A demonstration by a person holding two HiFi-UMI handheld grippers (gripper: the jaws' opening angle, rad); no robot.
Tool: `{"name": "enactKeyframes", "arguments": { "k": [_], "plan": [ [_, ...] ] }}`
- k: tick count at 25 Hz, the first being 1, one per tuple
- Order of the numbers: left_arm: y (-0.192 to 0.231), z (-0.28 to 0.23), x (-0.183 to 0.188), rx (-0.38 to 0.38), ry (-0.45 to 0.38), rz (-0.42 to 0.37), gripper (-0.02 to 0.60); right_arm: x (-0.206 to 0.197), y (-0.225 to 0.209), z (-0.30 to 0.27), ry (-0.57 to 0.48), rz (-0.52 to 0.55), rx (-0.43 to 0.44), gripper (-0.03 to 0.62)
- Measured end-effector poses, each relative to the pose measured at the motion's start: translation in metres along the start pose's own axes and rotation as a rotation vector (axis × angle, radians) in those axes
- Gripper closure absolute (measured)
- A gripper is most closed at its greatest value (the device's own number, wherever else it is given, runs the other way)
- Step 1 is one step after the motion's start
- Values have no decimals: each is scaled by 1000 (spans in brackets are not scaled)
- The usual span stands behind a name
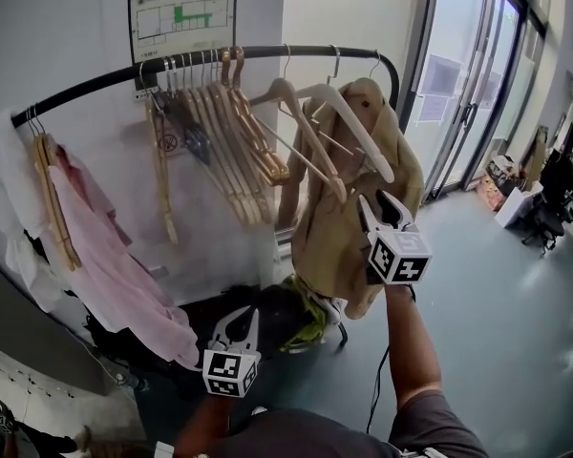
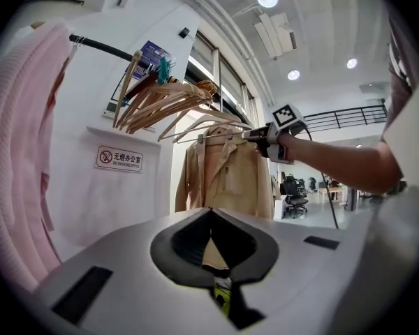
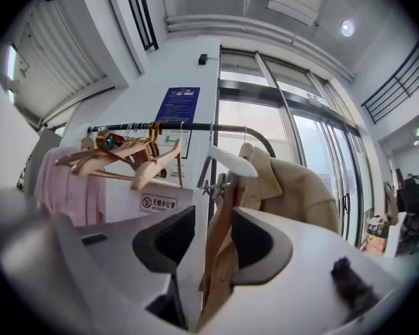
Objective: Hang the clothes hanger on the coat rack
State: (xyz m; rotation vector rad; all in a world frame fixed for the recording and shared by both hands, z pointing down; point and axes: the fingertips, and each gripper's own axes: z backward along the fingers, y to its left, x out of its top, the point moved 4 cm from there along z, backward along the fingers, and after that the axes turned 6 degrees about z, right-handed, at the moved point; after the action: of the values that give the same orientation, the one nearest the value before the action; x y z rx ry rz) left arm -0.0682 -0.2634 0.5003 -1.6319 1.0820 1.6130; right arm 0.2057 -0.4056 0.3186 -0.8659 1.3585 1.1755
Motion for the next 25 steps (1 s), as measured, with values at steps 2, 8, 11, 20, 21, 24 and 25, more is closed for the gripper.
{"name": "enactKeyframes", "arguments": {
  "k": [2, 8, 11, 20, 21, 24, 25],
  "plan": [
    [-3, -4, 1, -18, 0, -1, 572, -8, 12, 26, -7, 10, -14, 444],
    [-15, -18, 7, -73, -2, -18, 572, -41, 48, 94, -13, 16, -68, 486],
    [-22, -24, 16, -92, -23, -38, 572, -49, 60, 123, -25, 64, -118, 546],
    [-48, -36, 24, -147, -43, -51, 572, -91, 72, 181, 51, 96, -208, 579],
    [-53, -36, 24, -153, -43, -64, 572, -99, 72, 187, 68, 83, -214, 579],
    [-64, -38, 25, -171, -44, -91, 572, -120, 67, 196, 131, 32, -220, 579],
    [-66, -38, 25, -177, -42, -86, 572, -124, 65, 199, 151, 23, -224, 579]
  ]
}}
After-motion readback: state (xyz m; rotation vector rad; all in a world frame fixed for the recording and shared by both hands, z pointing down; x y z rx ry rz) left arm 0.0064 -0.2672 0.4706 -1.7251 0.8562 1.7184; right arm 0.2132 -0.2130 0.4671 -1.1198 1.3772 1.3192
